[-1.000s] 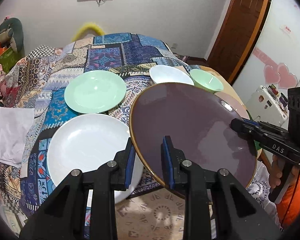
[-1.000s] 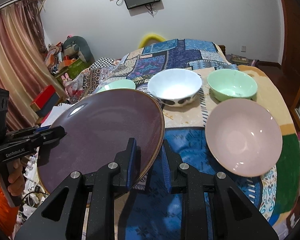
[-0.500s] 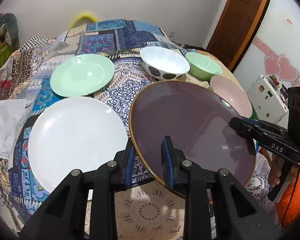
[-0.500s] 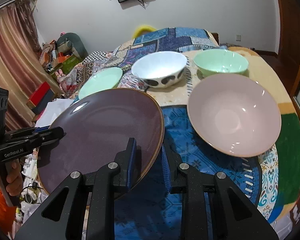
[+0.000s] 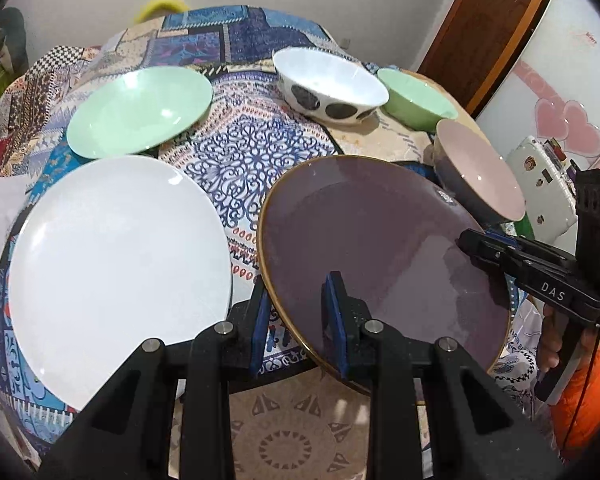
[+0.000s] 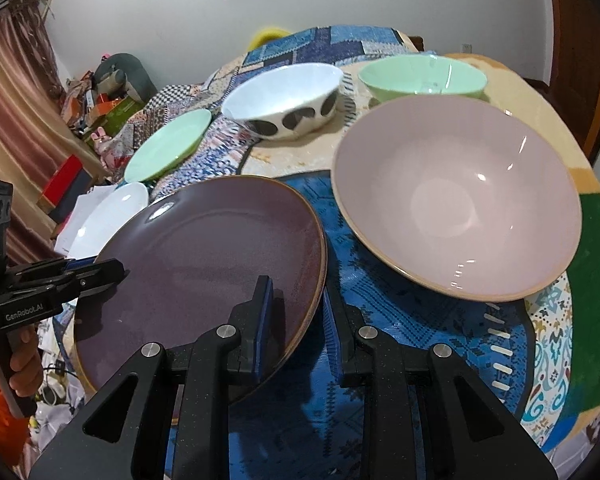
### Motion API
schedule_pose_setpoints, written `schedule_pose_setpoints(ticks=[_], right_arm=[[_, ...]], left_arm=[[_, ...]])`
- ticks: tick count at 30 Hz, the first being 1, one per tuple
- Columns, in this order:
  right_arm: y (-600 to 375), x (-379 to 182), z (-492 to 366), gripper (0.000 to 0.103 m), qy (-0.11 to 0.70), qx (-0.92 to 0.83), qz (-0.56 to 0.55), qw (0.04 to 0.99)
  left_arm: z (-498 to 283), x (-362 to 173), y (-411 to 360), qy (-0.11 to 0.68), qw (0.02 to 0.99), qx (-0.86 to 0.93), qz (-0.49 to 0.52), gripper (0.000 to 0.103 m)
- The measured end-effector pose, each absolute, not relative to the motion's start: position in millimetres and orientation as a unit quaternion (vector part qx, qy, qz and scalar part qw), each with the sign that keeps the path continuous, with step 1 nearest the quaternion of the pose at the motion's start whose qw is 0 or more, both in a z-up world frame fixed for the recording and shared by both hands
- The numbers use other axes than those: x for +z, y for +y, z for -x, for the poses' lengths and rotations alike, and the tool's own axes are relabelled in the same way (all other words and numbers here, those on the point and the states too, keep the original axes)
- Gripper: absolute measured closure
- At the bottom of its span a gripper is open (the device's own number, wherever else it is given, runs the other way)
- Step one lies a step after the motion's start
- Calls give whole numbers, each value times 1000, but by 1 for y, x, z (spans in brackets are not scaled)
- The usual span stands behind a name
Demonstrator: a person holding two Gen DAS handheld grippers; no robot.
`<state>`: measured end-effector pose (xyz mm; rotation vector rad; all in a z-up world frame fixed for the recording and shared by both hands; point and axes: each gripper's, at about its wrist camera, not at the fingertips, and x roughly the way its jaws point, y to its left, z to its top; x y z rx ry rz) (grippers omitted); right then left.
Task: Organize plates and bowls
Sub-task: 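Lower the dark brown plate onto the bed and open both tools, then close both tools on the rim of the white plate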
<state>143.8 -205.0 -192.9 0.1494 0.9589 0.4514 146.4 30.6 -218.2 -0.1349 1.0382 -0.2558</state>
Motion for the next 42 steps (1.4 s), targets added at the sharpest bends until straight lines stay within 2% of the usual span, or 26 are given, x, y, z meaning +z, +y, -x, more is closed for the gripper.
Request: schedule_pose_setpoints(ticks=[15,21,24,26,31,35,42], right_arm=[[-201,-195,-150,80,469,196,-56,859],[-207,-187,-145,80,471,192,-56,859],[-207,-178,-139,78,463,191,-52,864],[-206,-169,-135,76,455,193,-50,868],[-202,-150,-127,66,431,201,-47,878],[-193,-133,-121,50,410,209,-41,887],[-170,-109,-118,32,376,230,-35,897]], left_arm=[[-155,-236,26,518,846,-108,63,75],[-146,-223,24,505,857,-96,38,75],[-140,-212,24,493,864,-98,38,71],[-136,-202,23,483,869,-97,36,61],[-123,-173,22,448,888,-95,34,44],[-111,-152,28,422,902,-80,33,26],[-95,-129,46,388,919,-58,31,13]])
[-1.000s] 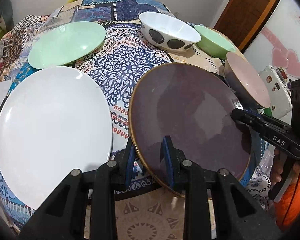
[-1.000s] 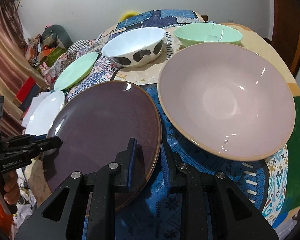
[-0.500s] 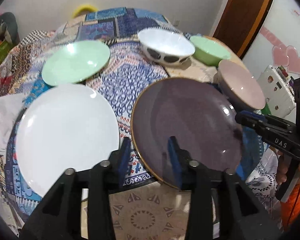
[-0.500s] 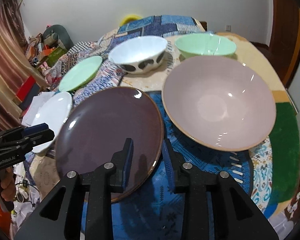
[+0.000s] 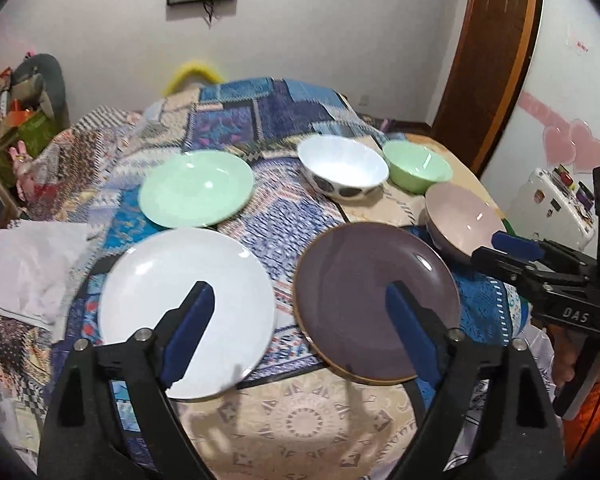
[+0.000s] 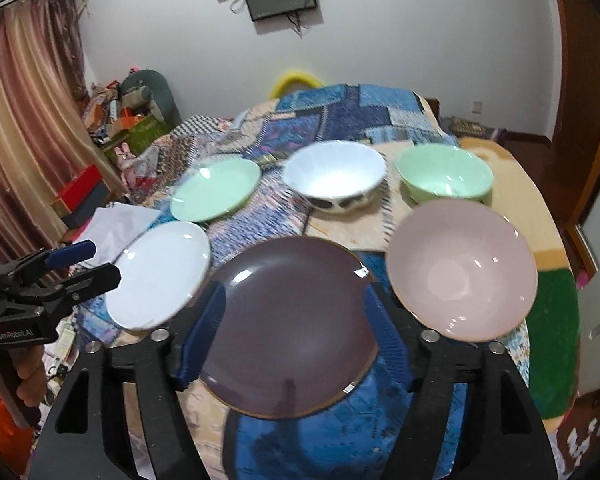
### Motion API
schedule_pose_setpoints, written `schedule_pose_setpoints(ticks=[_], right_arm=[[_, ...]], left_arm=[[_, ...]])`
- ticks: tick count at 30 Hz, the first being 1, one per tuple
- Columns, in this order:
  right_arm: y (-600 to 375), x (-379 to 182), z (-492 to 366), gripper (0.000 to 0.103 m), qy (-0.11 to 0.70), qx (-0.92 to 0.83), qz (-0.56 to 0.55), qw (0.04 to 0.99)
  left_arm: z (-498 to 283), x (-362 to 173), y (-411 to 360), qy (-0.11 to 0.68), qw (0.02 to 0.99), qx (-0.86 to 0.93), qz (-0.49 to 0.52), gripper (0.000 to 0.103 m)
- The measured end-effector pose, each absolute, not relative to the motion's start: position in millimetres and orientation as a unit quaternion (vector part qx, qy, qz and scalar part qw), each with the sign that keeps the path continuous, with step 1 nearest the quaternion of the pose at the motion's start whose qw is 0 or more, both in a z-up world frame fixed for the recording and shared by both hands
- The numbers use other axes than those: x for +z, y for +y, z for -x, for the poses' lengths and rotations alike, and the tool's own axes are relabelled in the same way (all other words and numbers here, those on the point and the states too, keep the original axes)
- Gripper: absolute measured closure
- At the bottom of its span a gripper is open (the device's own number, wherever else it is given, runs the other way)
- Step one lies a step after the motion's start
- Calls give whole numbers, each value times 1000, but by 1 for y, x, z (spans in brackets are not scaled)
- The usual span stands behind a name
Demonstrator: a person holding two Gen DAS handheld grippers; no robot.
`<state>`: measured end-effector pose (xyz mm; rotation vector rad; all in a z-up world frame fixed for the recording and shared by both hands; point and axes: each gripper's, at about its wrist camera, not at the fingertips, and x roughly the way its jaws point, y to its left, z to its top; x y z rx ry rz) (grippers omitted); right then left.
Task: Organize plates and bowls
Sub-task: 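Close both tools on the rim of the white plate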
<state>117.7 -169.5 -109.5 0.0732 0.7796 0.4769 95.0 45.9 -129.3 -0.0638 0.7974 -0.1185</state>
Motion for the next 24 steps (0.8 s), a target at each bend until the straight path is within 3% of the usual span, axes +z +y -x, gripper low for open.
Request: schedule_pose_setpoints(ticks=[6,24], right_arm=[[-141,-103,-120,31,366,252,-22,895],[-57,-132,-149,31,403,294,30,866]], left_arm=[[-86,-124,76,380,924,-28,40,7],[-102,-175,178,427,898,54,90,6]])
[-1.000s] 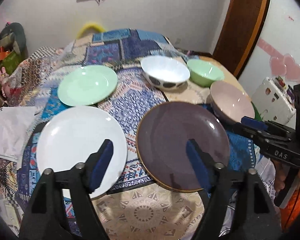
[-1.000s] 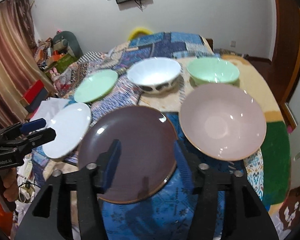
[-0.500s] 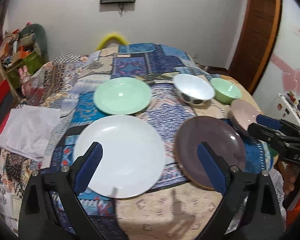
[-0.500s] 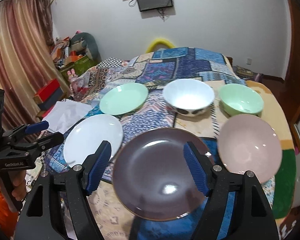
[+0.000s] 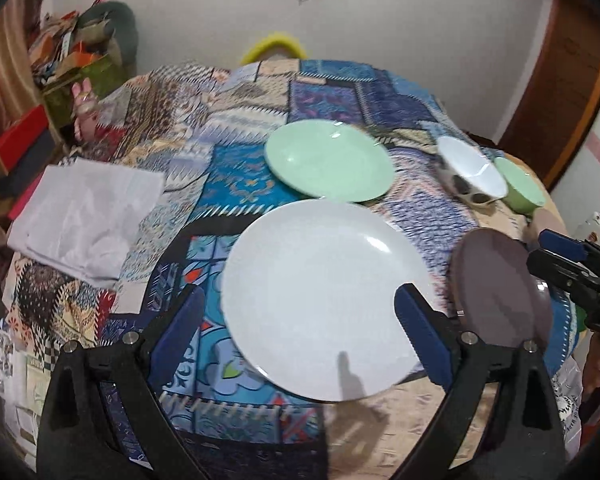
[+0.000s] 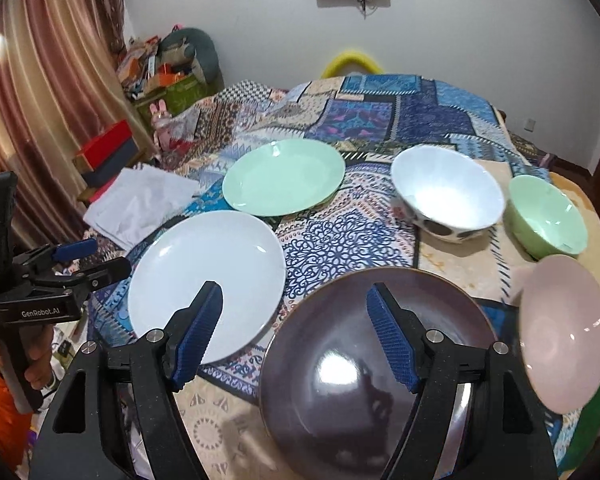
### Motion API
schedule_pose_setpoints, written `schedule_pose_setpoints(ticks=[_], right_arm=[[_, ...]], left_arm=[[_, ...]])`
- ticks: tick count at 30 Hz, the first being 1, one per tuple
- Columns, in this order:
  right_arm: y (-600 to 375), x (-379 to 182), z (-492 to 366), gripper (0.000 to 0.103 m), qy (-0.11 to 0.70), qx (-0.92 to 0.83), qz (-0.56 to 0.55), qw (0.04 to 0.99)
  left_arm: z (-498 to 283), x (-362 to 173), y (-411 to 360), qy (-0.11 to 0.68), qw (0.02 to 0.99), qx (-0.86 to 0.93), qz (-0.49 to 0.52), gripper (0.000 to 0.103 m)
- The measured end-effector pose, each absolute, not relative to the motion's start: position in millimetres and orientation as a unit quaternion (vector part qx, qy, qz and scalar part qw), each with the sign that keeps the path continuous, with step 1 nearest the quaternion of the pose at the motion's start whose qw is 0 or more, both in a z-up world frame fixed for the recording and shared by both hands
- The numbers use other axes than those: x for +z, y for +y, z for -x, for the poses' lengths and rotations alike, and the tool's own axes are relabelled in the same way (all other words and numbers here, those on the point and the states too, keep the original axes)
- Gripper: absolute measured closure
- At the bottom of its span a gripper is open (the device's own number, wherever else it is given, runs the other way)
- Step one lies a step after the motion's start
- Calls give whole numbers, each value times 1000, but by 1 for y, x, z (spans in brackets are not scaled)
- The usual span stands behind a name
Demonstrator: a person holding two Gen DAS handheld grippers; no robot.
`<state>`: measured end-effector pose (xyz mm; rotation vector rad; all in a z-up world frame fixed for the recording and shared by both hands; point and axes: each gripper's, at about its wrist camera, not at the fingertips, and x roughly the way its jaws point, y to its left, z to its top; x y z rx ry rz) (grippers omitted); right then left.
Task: Organize plates and bowls
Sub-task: 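Close both tools on the rim of the white plate, then lift the white plate and carry it over the dark brown plate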
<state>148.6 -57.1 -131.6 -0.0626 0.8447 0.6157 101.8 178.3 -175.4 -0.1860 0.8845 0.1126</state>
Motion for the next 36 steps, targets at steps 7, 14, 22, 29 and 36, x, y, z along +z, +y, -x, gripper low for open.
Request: schedule_pose_setpoints(ticks=[7,14,22,29,36], right_arm=[[-34,-151,-172,31,433,304,39,847],[-12,-175,-192,38,473,310,47,823],[2,-194,-207,67,518,315,54,793],[4,-198,-209,74,529,322,54,783],[3,-202,-212,74,538,332,45,774]], left_arm=[[-113,-202,206,461,880,60,92,6],[-116,-222,221,474,873,58,98,6],[-113,-230,227,470,877,38,98,16],[-115,-242,231,495,860,14,122,51],[-115,-250,232,503,850,12,157,58]])
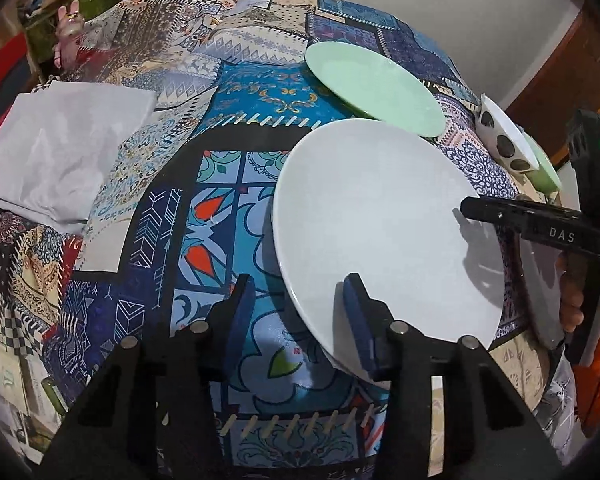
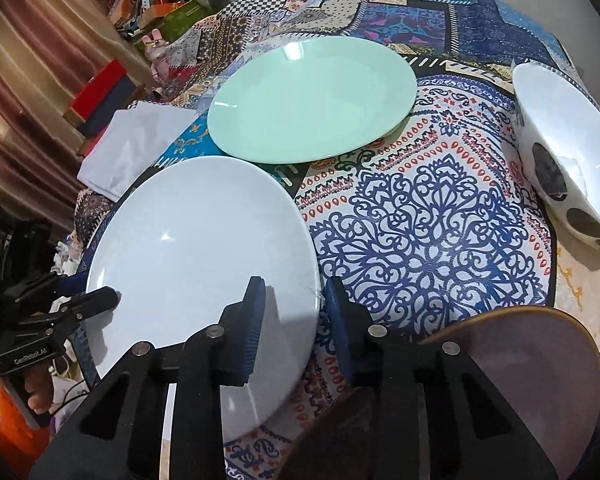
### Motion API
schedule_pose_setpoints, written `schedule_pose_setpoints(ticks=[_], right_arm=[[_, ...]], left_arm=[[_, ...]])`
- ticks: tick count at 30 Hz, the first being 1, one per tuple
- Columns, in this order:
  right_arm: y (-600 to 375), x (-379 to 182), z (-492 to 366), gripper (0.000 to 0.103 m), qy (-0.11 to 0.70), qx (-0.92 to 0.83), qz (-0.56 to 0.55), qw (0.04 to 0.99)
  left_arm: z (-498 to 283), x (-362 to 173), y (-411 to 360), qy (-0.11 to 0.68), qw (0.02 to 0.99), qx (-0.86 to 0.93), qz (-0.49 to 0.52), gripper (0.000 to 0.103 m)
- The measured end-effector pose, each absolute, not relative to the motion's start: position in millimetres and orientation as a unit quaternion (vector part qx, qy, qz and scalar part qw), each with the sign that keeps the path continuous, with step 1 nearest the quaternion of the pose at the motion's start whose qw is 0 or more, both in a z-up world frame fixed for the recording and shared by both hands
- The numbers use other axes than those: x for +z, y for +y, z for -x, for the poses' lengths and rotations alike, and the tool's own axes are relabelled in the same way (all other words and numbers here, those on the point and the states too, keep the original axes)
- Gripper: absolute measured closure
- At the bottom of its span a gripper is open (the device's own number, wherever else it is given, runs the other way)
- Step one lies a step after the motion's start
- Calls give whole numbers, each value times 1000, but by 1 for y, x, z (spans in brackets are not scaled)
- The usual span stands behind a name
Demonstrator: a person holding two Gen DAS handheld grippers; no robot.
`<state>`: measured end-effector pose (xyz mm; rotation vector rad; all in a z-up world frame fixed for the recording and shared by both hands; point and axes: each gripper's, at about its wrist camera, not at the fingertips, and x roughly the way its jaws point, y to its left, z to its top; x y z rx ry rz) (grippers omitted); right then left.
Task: Organize plates and bowls
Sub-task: 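Lift the white plate and carry it over the dark brown plate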
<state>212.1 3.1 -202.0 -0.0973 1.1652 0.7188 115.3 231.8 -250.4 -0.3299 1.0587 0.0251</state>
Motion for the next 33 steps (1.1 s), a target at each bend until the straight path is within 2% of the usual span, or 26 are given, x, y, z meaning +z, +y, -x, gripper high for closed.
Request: schedule_pose_setpoints(ticks=[8,12,33], right_arm=[[14,-204,-209,74,530,336,76,775],[11,-203,-209,77,526,334,70,779],[4,-188,-193,80,511,336,51,789]], left_arm=[[-122,-253,222,506,850,-5,150,60],[-122,-252,211,505,854,-8,126,59],[-111,-237,221,490,859,8,147,65]])
